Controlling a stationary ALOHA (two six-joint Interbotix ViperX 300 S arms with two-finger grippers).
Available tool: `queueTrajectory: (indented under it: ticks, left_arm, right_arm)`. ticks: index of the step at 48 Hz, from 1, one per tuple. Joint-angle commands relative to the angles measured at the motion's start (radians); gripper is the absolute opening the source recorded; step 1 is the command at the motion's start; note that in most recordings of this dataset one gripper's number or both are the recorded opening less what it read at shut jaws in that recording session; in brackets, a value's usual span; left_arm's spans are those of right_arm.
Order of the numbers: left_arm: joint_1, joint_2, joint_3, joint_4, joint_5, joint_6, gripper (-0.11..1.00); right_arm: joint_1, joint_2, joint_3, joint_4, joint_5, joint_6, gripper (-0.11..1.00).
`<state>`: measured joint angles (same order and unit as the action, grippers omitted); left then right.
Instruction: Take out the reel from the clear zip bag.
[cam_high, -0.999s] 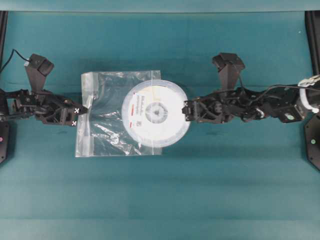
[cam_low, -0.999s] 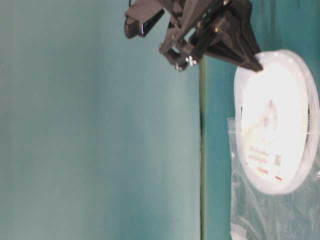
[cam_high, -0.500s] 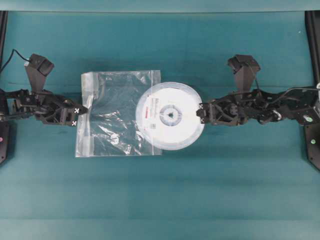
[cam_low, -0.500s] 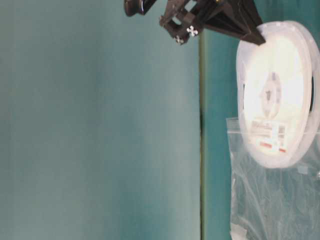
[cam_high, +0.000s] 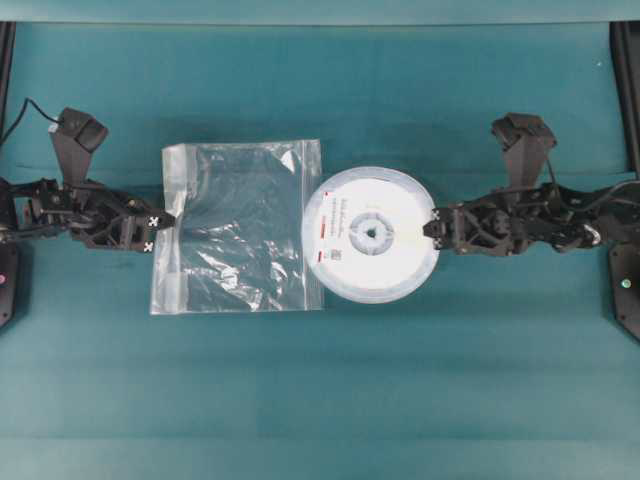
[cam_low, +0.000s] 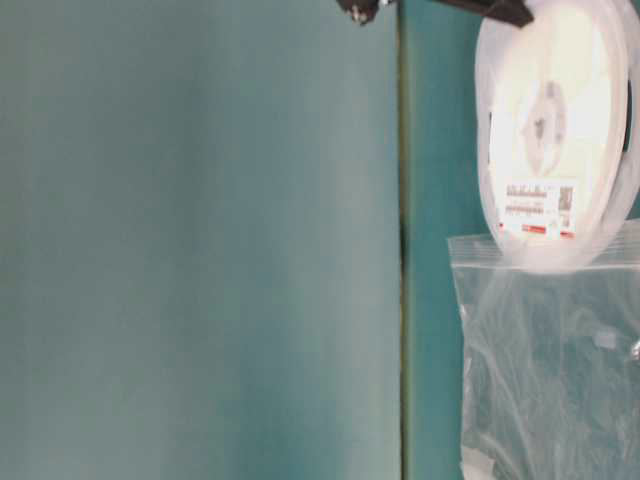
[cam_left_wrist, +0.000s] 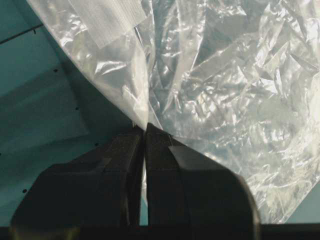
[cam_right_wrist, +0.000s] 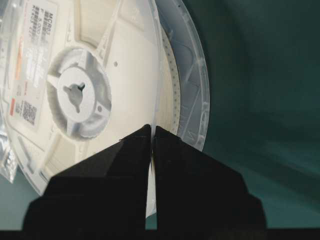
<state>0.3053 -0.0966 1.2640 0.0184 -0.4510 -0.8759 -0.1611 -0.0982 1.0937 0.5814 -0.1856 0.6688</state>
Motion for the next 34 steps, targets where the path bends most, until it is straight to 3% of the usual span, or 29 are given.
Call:
queueTrajectory:
  ticks: [1,34]
  left_arm:
    - [0.000,-0.002,-0.008,0.003,-0.005,0.002,-0.01]
    - [0.000,-0.002,-0.009,0.003,-0.003,0.002,-0.01]
  right_arm:
    - [0.002,-0.026,0.012,0.008,-0.002,0.008,0.01]
    - [-0.006,-0.112,0.098,0.028,0.003,0.008,0.01]
